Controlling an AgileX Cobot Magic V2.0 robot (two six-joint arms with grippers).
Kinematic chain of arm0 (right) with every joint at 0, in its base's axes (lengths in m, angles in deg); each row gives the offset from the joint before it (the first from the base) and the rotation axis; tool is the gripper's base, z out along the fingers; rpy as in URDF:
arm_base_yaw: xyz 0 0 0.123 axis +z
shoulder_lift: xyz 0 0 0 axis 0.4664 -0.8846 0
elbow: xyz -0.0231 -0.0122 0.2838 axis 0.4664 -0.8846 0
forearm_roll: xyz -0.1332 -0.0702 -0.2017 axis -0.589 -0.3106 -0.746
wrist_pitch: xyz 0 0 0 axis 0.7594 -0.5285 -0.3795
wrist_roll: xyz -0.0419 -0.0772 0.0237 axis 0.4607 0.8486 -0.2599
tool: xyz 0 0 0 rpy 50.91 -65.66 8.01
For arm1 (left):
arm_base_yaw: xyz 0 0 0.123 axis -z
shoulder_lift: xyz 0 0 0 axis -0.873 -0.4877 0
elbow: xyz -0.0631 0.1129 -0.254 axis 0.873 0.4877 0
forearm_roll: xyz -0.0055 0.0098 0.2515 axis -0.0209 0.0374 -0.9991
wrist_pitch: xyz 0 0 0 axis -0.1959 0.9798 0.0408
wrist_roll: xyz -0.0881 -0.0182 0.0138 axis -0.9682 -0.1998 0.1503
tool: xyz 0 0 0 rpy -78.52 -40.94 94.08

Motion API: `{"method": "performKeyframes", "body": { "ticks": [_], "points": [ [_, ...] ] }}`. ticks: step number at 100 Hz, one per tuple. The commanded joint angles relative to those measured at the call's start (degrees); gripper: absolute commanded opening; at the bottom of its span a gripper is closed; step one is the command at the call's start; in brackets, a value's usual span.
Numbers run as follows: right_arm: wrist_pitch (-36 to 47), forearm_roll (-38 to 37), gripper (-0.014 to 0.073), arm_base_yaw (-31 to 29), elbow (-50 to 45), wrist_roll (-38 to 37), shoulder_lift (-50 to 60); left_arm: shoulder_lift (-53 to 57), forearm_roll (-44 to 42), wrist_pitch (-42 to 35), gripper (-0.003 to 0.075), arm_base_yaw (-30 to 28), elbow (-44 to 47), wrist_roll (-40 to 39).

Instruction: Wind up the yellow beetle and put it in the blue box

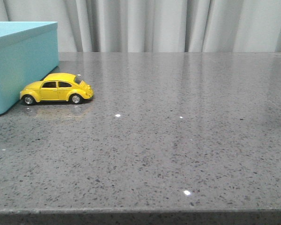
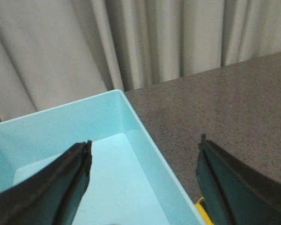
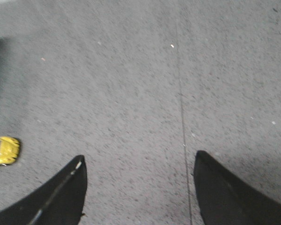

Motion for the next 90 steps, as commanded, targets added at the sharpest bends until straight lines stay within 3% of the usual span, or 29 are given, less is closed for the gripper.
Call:
{"method": "performKeyframes", "body": {
  "ticks": [1,12,40,64,74,90],
  "points": [
    [6.1,0.8,0.0488,0.0,1.4,0.8,1.8,-3.7,-4.7,-2.1,0.0496,3.5,-5.0,0.2],
    [7.0,0.9,0.0488,0.0,1.4,0.8,2.4,-9.1,-9.0,2.2,0.0496,7.4,-9.7,1.0],
    [5.9,1.0,0.0488,0.0,1.4,0.8,2.4,-22.3,-8.2,13.4,0.0494,13.3,-23.0,15.0],
    [3.8,1.0,0.0488,0.0,1.4,0.8,2.4,-31.2,5.3,22.8,0.0494,13.5,-33.5,34.6],
    [3.6,1.0,0.0488,0.0,1.4,0.8,2.7,-34.7,13.2,31.2,0.0494,13.4,-37.6,47.4],
    [3.6,1.1,0.0488,0.0,1.4,0.8,3.0,-40.3,16.5,40.3,0.0494,13.1,-42.7,54.8]
  ]
}}
